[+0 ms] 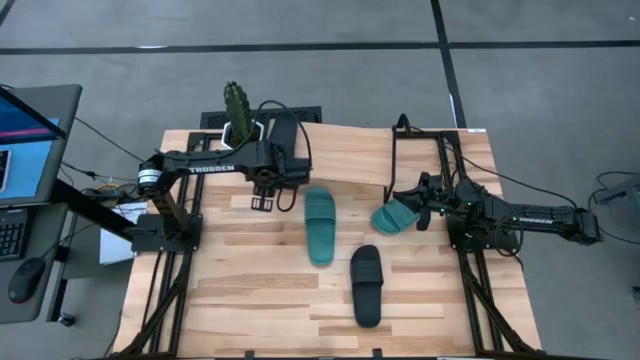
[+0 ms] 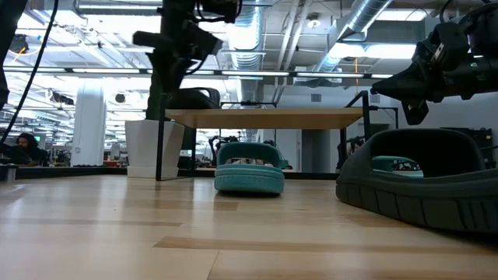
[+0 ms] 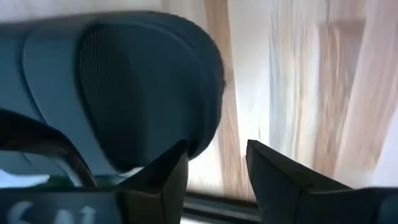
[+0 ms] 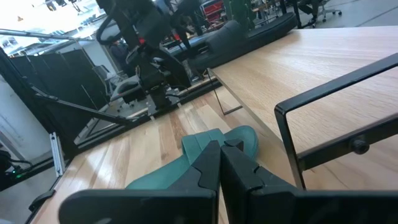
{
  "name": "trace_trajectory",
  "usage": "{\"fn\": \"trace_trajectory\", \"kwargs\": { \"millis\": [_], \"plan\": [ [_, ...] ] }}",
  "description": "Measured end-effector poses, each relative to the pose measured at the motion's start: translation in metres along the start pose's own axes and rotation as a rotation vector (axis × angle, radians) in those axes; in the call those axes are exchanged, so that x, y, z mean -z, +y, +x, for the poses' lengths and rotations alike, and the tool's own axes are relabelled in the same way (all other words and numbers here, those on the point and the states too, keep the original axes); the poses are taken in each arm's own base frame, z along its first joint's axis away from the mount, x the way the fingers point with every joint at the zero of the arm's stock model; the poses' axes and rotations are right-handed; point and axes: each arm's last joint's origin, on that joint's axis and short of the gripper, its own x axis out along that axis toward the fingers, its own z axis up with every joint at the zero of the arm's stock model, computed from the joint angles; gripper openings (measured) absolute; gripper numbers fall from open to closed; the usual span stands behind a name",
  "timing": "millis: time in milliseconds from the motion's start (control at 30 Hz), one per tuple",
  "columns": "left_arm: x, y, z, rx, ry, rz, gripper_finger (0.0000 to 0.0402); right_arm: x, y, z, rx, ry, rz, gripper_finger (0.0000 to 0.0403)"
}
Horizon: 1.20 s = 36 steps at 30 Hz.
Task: Pick and place slides into the shelf
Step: Put the black slides on the shelf
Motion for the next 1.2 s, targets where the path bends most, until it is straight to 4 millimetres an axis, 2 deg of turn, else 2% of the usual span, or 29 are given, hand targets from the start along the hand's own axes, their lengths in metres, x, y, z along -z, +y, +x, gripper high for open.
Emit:
{"fn": "trace_trajectory", "kwargs": {
  "millis": [100, 233, 400, 500, 600, 767, 900, 1033, 1133, 1200],
  "plan": [
    [0.005, -0.001, -0.001, 0.013, 0.052, -0.01, 0.0151, 0.0, 0.0, 0.0, 0.0, 0.0, 0.0, 0.0],
    [0.011, -0.003, -0.009, 0.059, 0.004, -0.023, 0.0151, 0.0, 0.0, 0.0, 0.0, 0.0, 0.0, 0.0],
    [0.03, -0.005, -0.043, 0.093, -0.143, -0.027, 0.0151, 0.0, 0.0, 0.0, 0.0, 0.0, 0.0, 0.0],
    [0.046, -0.003, -0.073, 0.072, -0.304, -0.033, 0.0151, 0.0, 0.0, 0.0, 0.0, 0.0, 0.0, 0.0],
    [0.069, -0.002, -0.107, 0.05, -0.49, -0.056, 0.0151, 0.0, 0.0, 0.0, 0.0, 0.001, 0.0, 0.0],
    [0.127, -0.001, -0.161, 0.011, -0.915, -0.123, 0.0151, 0.0, 0.0, 0.0, 0.001, 0.002, 0.0, 0.0],
    [0.18, -0.005, -0.187, 0.055, -1.275, -0.114, 0.0151, 0.0, 0.0, 0.0, 0.001, 0.004, 0.0, 0.0],
    [0.225, -0.014, -0.19, 0.08, -1.554, -0.104, 0.0151, 0.0, 0.0, 0.0, 0.001, 0.004, 0.0, 0.0],
    [0.244, -0.023, -0.173, 0.087, -1.673, -0.148, 0.0151, 0.0, 0.0, 0.0, 0.001, 0.004, 0.0, 0.0],
    [0.251, -0.031, -0.155, 0.099, -1.717, -0.182, 0.0151, 0.0, 0.0, 0.0, 0.001, 0.004, 0.0, 0.0]
  ]
}}
